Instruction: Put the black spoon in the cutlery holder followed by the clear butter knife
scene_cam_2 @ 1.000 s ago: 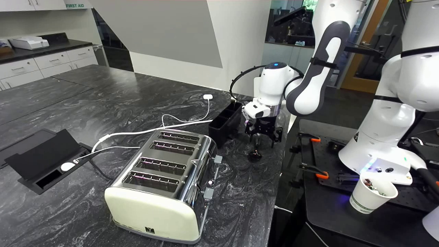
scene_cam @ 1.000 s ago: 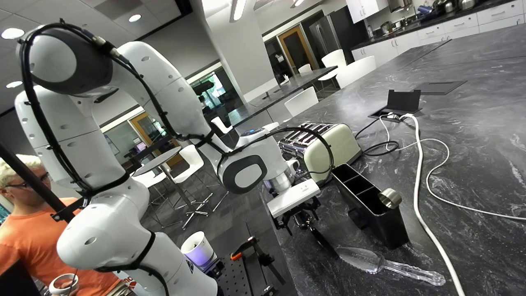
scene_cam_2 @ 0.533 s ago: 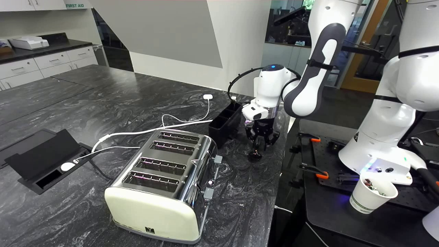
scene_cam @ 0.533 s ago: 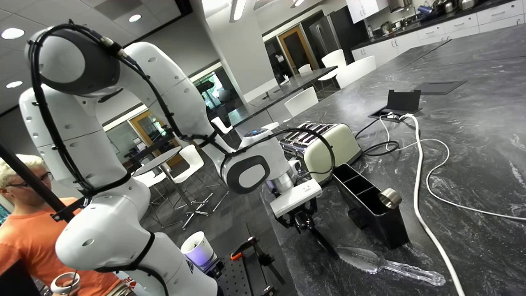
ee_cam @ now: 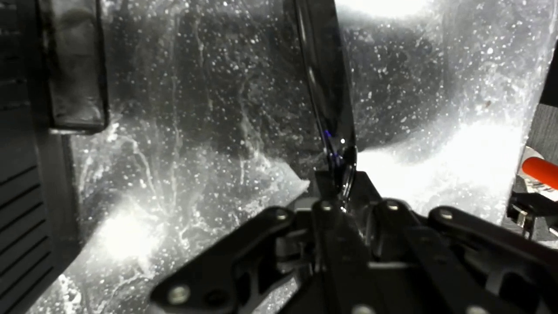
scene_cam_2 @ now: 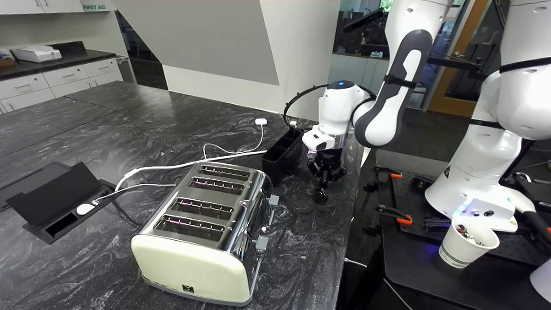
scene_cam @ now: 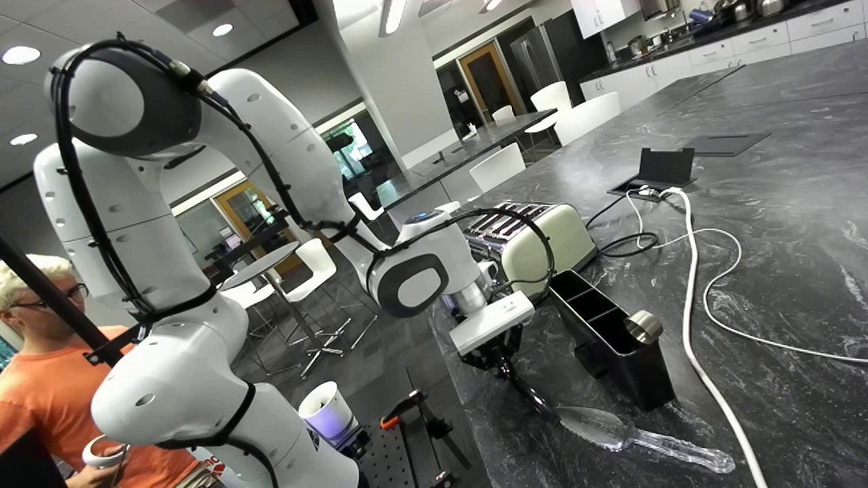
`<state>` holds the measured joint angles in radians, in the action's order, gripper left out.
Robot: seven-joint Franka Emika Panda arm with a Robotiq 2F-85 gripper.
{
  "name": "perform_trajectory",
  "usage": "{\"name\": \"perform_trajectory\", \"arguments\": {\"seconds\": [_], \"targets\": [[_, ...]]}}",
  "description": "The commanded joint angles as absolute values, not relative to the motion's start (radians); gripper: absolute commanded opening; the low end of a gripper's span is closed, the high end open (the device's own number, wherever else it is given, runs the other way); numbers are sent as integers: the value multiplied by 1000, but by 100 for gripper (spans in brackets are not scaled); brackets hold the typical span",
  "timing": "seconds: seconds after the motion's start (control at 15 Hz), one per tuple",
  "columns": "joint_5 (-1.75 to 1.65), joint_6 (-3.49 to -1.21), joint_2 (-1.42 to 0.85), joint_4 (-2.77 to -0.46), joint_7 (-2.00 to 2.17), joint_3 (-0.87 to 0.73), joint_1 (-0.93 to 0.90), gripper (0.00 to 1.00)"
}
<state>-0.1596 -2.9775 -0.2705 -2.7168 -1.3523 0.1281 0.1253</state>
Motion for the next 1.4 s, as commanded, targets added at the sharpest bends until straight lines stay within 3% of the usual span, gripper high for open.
{"name": "perform_trajectory", "arguments": {"seconds": [0.0,0.4,0.67,1.13,1.2,1.27,1.33], "targets": [[-107,-2964,-231,-2728,-1349,199,171,4],[362,-2913,-84,-2765,-1496,601,454,4],[716,-2881,22,-2722,-1623,724,545,4],[1181,-2598,320,-2711,-1932,591,508,4],[1152,-2587,334,-2723,-1921,431,369,4],[1134,-2552,357,-2731,-1931,375,335,4],[1077,-2650,261,-2702,-1871,314,250,15]]}}
